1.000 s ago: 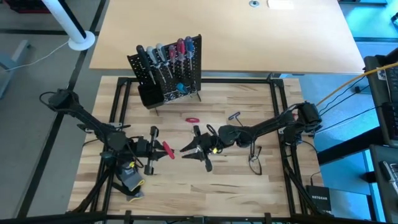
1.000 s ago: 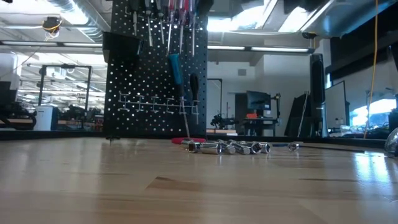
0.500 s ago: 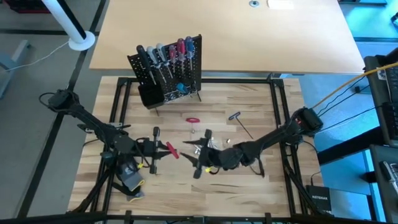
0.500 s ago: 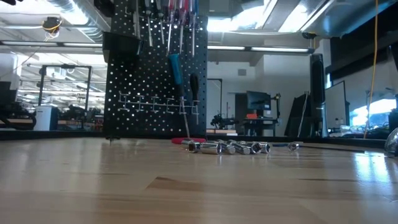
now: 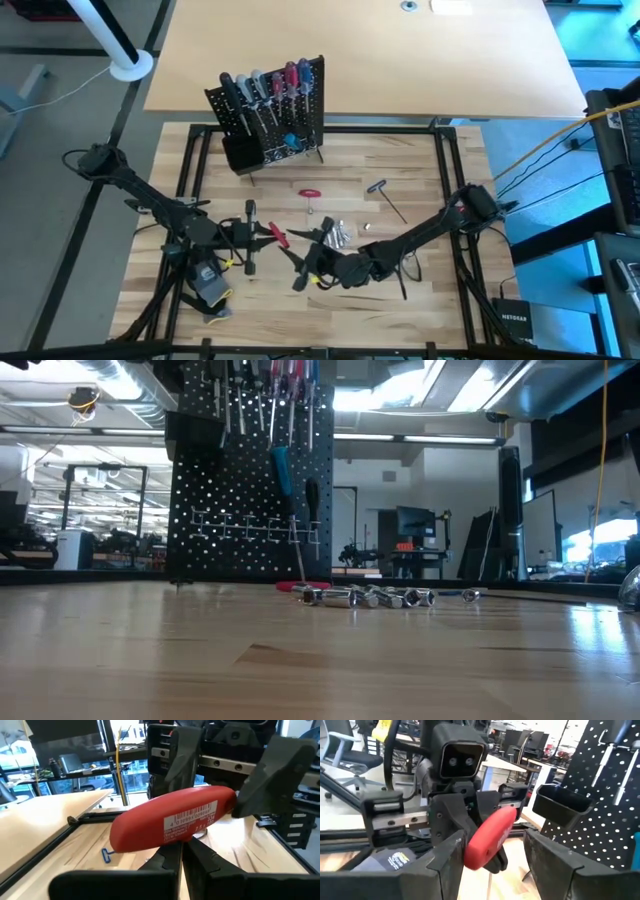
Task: Hang tools onto peg board
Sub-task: Hang the red allen wrench onto the peg board
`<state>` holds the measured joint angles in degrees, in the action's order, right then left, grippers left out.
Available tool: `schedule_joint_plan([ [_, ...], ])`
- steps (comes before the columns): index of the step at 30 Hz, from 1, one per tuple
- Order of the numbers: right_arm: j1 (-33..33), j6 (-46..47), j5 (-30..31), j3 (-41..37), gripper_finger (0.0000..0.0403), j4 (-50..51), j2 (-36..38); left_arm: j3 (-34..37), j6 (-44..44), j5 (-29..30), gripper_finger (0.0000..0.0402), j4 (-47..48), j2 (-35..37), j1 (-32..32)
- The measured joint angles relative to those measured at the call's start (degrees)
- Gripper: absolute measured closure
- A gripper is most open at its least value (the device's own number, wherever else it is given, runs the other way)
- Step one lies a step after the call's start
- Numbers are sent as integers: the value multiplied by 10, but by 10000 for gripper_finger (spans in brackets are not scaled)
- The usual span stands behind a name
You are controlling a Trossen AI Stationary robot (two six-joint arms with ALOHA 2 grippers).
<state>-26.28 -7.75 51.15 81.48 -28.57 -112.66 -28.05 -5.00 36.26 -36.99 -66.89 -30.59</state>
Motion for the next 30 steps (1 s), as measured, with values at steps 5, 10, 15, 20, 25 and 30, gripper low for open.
schedule_joint_plan([
  [5, 10, 31, -11, 1, 212, 1, 0, 0, -4, 1, 400, 0, 0, 0],
  [10, 18, 33, -47, 1, 273, 1, -1, 0, -11, 1, 400, 1, 0, 0],
  [15, 19, 30, -41, 0, 346, 8, -1, 1, -9, 4, 400, 1, 0, 0],
  [20, 18, 16, -35, 0, 346, 8, -1, 1, -4, 4, 397, 1, 0, 0],
  [25, 18, -3, -18, 0, 346, 7, -1, 0, -16, 4, 356, 6, 0, 0],
  [30, 12, -32, 12, 0, 346, -4, -1, 0, -23, 36, 297, 39, 24, -18],
])
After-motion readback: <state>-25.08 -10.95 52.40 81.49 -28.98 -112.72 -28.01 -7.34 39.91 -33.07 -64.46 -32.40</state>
